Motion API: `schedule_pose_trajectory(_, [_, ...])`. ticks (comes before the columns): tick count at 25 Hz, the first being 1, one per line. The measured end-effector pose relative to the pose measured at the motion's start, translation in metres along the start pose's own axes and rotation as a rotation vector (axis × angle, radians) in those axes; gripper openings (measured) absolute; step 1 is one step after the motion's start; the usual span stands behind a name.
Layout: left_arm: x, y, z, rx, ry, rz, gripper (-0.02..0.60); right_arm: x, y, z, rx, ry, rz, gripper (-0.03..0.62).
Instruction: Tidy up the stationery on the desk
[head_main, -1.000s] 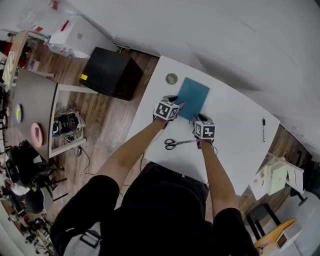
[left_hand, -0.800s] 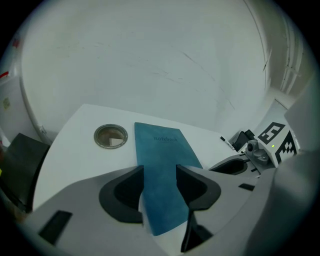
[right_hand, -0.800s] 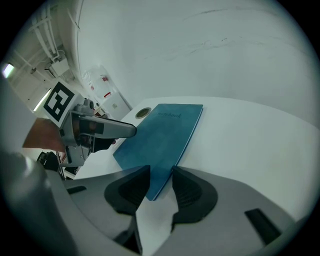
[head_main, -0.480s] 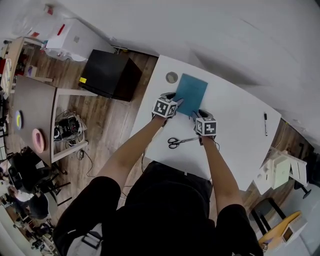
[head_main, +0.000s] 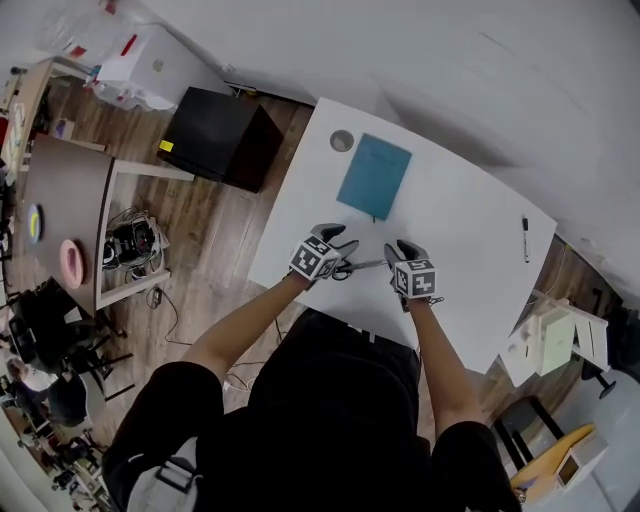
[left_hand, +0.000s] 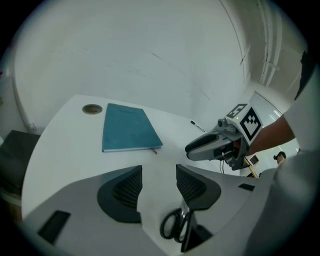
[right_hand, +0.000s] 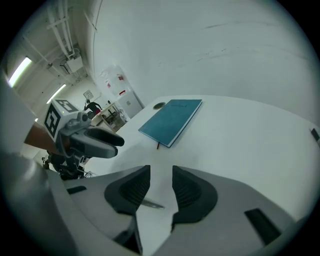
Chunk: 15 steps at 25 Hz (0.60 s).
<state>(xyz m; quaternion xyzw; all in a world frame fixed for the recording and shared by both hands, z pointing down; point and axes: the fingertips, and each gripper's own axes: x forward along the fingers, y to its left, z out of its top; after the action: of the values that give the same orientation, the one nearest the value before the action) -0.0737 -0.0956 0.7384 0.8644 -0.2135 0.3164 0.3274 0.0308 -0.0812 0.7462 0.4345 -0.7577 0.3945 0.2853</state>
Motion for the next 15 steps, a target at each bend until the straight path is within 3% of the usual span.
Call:
schedule_pose_trajectory(5, [-0.007, -0.028, -0.05, 0.058, 0.075, 0.017, 0.207, -0.009, 0.016, -0.023, -0.018, -0.002, 0.034, 0.147])
schedule_pose_trajectory(9, [-0.007, -0.045, -0.067, 0.098, 0.102, 0.032, 0.207, -0.016, 0.031, -0.04, -0.056, 0.01, 0.059, 0.147])
schedule_pose_trajectory(15, [-0.008, -0.057, -0.076, 0.053, 0.076, 0.065, 0.207, -0.035, 0.027, -0.056, -0.056, 0.005, 0.052, 0.147])
